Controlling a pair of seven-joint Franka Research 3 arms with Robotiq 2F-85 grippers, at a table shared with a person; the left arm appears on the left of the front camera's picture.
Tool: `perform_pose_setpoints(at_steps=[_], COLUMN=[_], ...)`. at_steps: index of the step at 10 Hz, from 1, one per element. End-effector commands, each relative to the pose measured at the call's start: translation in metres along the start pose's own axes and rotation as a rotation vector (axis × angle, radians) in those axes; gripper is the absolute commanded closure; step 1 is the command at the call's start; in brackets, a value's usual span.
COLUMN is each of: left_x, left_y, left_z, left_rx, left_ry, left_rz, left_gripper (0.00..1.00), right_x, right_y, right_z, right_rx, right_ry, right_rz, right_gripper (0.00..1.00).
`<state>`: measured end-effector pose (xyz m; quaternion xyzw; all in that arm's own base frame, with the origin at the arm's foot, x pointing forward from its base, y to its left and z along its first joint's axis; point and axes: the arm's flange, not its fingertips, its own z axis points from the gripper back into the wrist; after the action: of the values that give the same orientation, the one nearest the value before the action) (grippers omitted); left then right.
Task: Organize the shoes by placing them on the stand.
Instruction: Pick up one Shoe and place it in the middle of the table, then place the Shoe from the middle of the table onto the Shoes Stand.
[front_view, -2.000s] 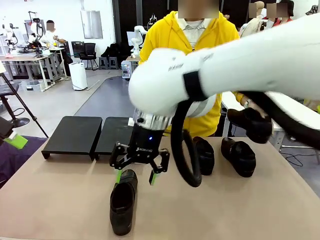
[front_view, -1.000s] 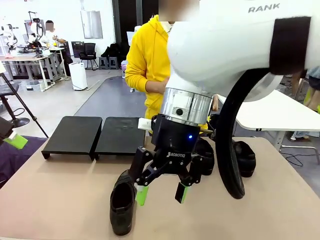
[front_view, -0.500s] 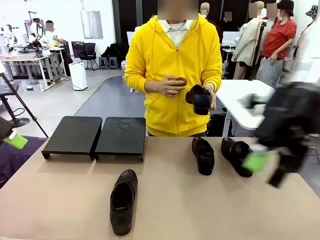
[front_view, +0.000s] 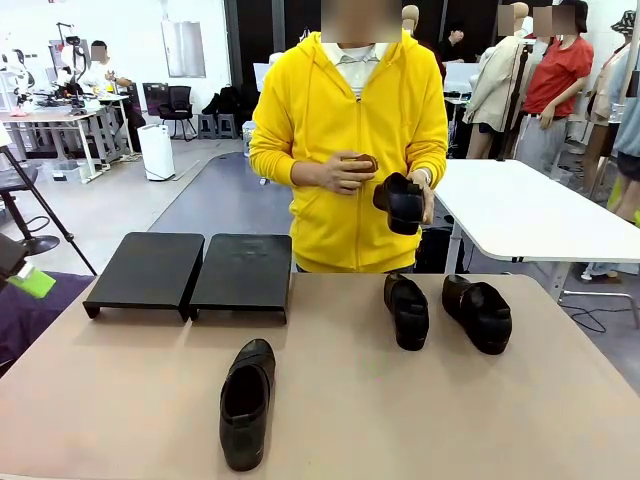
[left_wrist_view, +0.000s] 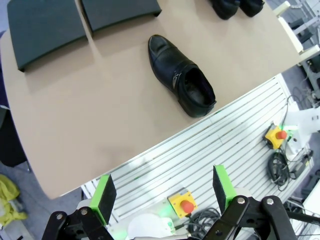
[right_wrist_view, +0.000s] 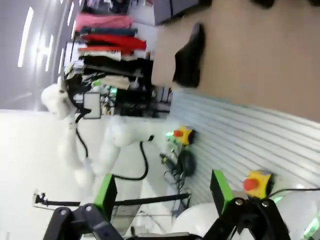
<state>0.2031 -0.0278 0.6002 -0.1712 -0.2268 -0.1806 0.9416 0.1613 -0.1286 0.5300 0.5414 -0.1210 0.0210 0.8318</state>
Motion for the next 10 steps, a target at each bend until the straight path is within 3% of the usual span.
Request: perform_pose_setpoints(at_steps=[1, 2, 10], left_x=[0.001, 0.001, 0.0], left_y=[0.001, 0.001, 0.0], left_z=[0.0, 0.0, 0.0], left_rx=[-0.009, -0.009, 0.0], left_ry=[-0.01, -0.01, 0.0], left_rz=[-0.002, -0.002, 0.0], left_gripper=[0.0, 0.0, 0.0], right_x=[-0.008, 0.0, 0.0], right_y=[0.003, 0.0, 0.0], right_z=[-0.063, 0.0, 0.0], right_rx=[-0.26, 0.0, 0.0], right_ry=[0.006, 0.0, 0.0], right_rz=[-0.036, 0.0, 0.0], right_gripper=[0.0, 0.0, 0.0])
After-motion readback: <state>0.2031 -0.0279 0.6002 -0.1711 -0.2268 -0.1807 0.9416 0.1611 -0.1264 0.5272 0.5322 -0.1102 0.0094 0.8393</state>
